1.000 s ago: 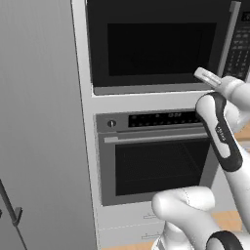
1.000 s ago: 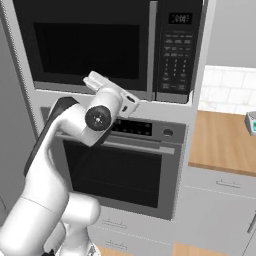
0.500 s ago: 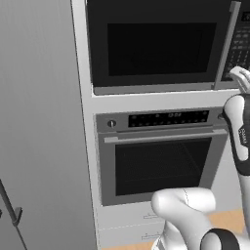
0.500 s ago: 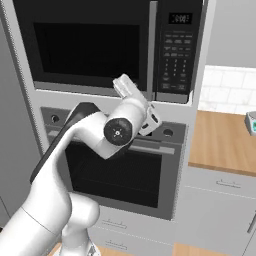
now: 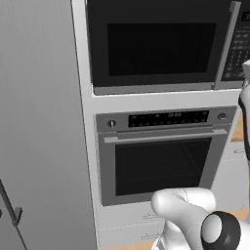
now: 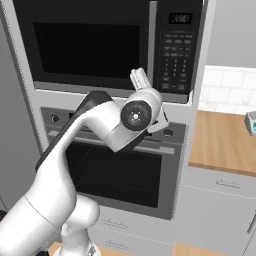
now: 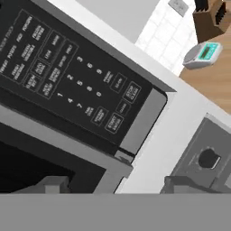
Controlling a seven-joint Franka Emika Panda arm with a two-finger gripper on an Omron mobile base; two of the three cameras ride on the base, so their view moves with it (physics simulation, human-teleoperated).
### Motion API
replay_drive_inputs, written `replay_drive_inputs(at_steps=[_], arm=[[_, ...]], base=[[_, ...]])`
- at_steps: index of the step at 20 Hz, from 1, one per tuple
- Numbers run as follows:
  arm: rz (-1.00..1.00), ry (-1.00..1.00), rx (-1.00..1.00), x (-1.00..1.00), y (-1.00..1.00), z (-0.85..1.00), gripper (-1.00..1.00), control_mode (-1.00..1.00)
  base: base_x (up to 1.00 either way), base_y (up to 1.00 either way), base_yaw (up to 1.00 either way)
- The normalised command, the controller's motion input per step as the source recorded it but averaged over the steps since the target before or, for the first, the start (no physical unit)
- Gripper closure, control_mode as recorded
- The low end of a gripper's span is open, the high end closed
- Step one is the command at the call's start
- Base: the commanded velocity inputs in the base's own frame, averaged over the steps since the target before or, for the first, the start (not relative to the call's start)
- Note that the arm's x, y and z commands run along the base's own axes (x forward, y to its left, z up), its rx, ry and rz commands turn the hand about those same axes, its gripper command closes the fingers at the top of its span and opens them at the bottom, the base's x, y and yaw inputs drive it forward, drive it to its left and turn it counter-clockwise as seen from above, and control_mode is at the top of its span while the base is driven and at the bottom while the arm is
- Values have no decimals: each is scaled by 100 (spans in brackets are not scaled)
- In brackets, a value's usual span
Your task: Open the microwave, place the bowl with waffle inside the microwave, then close the microwave door and turn it on.
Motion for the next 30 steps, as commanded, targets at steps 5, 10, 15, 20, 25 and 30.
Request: replay_drive_inputs(at_steps=[5,10,15,20,25,30], arm=[[-4,1,30,-9,0,-15,100,-100],[-5,-1,38,0,-9,0,100,-100],[-10,-10,20,25,0,-3,100,-100],[-8,-15,0,54,0,-5,100,-100],[0,-1,0,30,0,-8,100,-100],[1,1,0,25,-8,0,100,-100]], base=[[0,0,0],[0,0,0],[0,0,0],[0,0,0],[0,0,0],[0,0,0]])
